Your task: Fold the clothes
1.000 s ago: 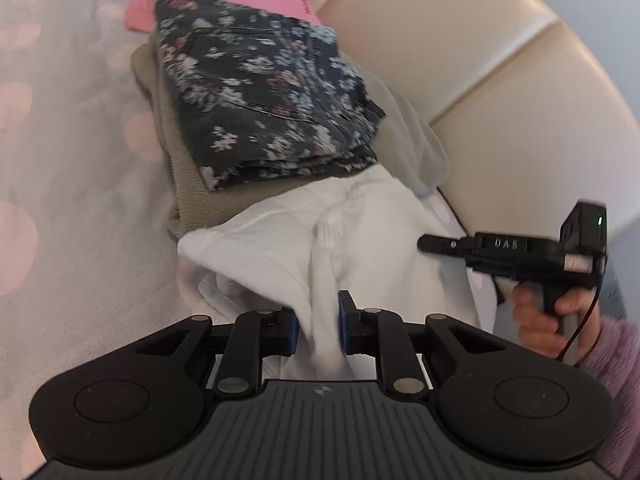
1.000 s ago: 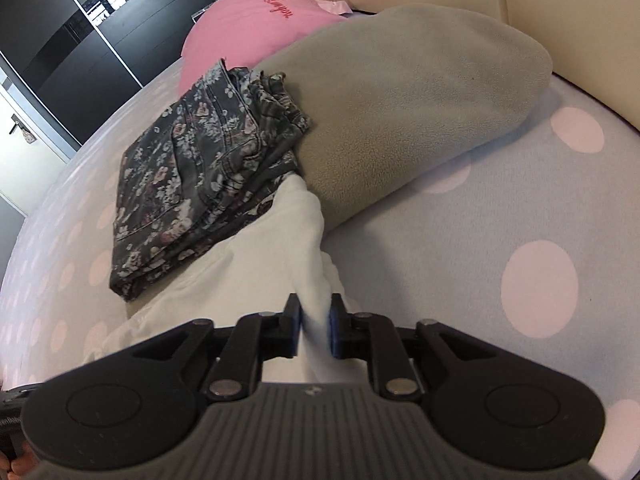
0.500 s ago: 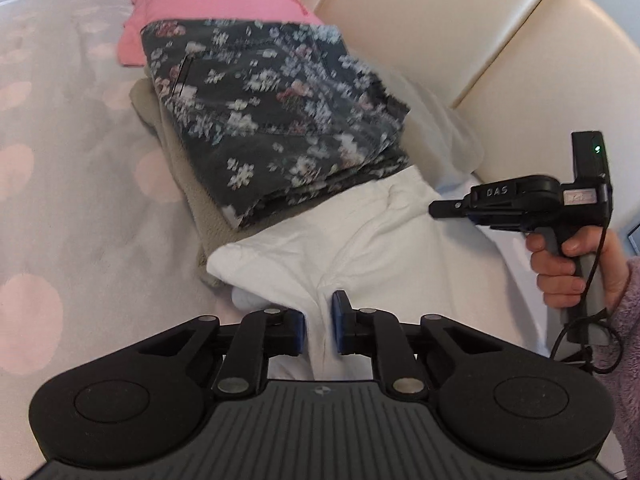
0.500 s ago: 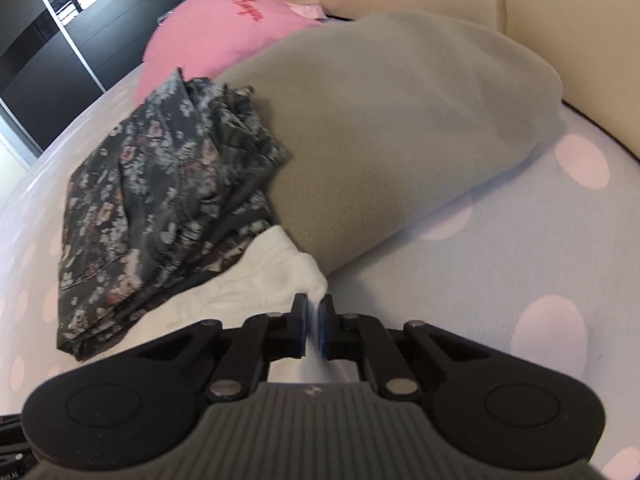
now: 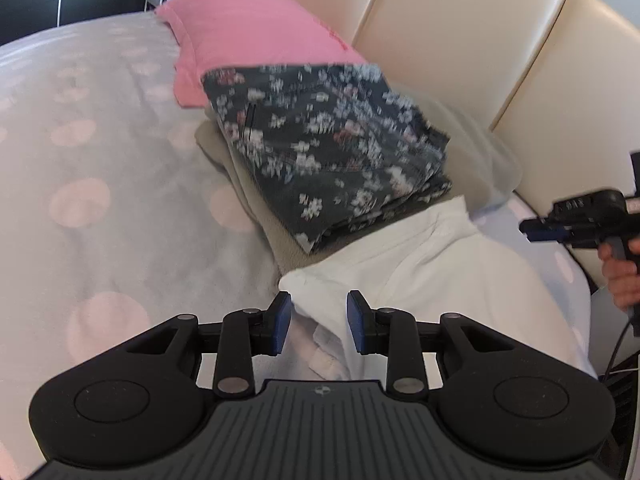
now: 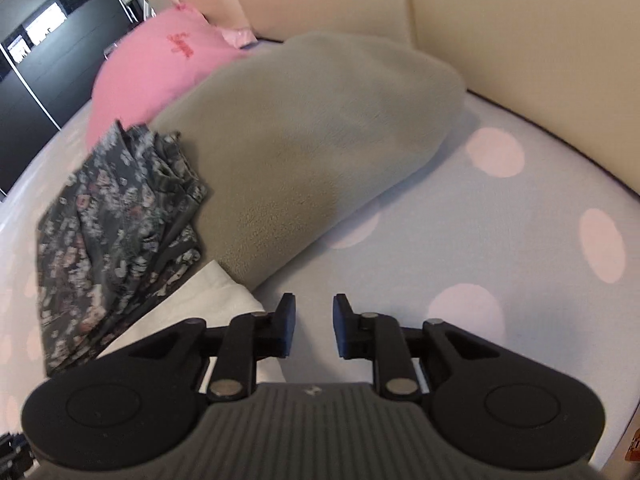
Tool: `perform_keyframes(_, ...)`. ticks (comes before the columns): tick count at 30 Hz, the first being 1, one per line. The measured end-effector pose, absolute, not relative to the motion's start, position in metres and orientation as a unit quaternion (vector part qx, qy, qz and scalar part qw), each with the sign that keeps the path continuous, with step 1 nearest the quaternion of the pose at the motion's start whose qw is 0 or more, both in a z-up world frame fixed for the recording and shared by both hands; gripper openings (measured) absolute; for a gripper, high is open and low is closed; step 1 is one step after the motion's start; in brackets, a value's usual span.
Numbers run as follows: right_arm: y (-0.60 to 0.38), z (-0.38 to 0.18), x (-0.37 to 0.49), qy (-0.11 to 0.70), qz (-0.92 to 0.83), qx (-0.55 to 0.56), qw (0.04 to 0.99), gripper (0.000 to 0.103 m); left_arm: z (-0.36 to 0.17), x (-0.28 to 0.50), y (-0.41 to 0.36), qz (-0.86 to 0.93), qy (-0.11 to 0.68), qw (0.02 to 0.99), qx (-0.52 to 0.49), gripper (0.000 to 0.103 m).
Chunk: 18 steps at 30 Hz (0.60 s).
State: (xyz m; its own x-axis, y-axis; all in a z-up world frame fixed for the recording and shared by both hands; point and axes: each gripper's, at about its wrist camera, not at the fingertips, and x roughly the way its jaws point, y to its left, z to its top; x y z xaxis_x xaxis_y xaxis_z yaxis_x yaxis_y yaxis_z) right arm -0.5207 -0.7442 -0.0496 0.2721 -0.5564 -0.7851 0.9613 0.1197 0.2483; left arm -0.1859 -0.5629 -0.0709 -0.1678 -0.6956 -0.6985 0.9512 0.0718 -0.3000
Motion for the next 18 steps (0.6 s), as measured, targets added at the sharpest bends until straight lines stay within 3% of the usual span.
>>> perform_keyframes(8,-0.648,-0.025,-0.556,0.276,-0.514,0.345,0.735,0.023,-0.042,-0.266,-0.536,-0.728,0.337,0.565,0.195,0.027)
perform_keyframes(13,-0.605,-0.048,-0.562,0.305,-0.52,0.34,0.722,0.021,-0.059,-0.309,-0.527,-0.729,0.319,0.556,0.242,0.019)
perform_keyframes(18,-0.592,-0.088,-0.568,0.328,-0.546,0.357,0.683,0.017,-0.09,-0.324,-0.521,-0.709,0.324,0.556,0.288,0.018)
